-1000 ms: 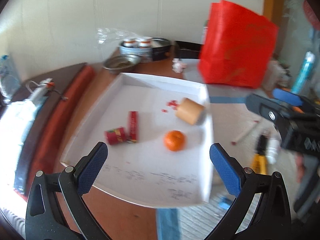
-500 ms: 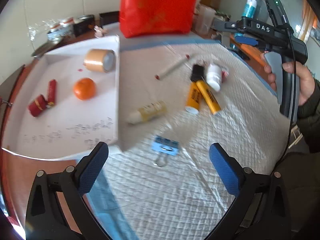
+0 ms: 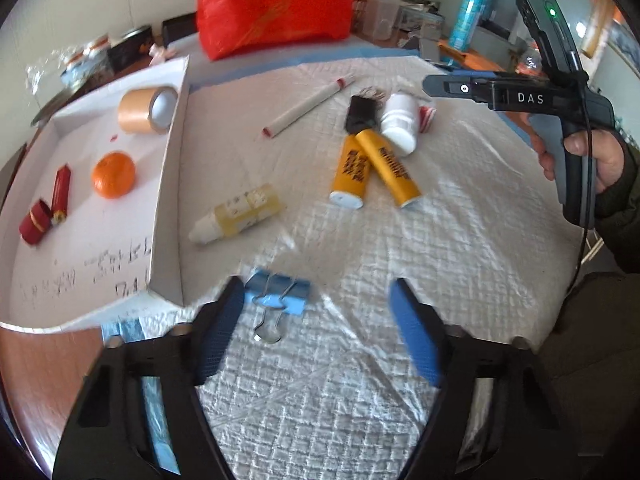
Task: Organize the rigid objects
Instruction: 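Grasp the blue binder clip with the left tool while the right tool grasps the barcode box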
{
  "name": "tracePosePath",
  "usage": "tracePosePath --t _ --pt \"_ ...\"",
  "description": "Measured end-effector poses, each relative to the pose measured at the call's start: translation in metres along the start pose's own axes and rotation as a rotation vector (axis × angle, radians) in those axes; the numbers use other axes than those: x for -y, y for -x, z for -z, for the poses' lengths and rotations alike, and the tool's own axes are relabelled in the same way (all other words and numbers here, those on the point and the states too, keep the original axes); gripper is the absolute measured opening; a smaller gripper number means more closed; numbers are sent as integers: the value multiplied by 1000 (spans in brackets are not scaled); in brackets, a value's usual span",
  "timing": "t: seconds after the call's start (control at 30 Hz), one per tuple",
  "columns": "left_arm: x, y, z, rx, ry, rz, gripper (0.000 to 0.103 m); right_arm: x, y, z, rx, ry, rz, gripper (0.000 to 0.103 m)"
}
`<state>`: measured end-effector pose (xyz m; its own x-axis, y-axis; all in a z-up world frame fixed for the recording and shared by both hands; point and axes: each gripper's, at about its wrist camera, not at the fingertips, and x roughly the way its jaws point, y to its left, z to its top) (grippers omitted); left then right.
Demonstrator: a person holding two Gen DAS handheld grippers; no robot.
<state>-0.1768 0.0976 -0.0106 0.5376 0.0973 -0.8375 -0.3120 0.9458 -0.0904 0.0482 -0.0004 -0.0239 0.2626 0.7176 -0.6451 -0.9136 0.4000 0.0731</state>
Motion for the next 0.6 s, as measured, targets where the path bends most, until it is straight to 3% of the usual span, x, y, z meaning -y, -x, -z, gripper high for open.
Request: tracePosePath --t 0.07,0.23,0.33,0.47,0.5,0.53,0.6 --pt "-3 -3 3 -11 20 0 64 7 -7 4 -25 -14 -6 79" --pt "-2 -6 6 -15 25 -11 64 19 -21 10 -70 -24 -18 64" --pt "2 -10 1 -13 14 -27 64 17 -29 10 -79 -11 -37 61" --pt "5 -15 -3 -10 -1 -44 63 11 -41 12 -111 8 -60 42" --pt "6 -16 -4 -9 -5 -50 57 10 -42 12 -110 8 -66 41" --pt "7 -16 -5 -5 -11 -72 37 9 -41 12 -105 9 -69 39" --pt "4 -15 -5 1 8 -66 32 8 -39 11 -98 14 -77 37"
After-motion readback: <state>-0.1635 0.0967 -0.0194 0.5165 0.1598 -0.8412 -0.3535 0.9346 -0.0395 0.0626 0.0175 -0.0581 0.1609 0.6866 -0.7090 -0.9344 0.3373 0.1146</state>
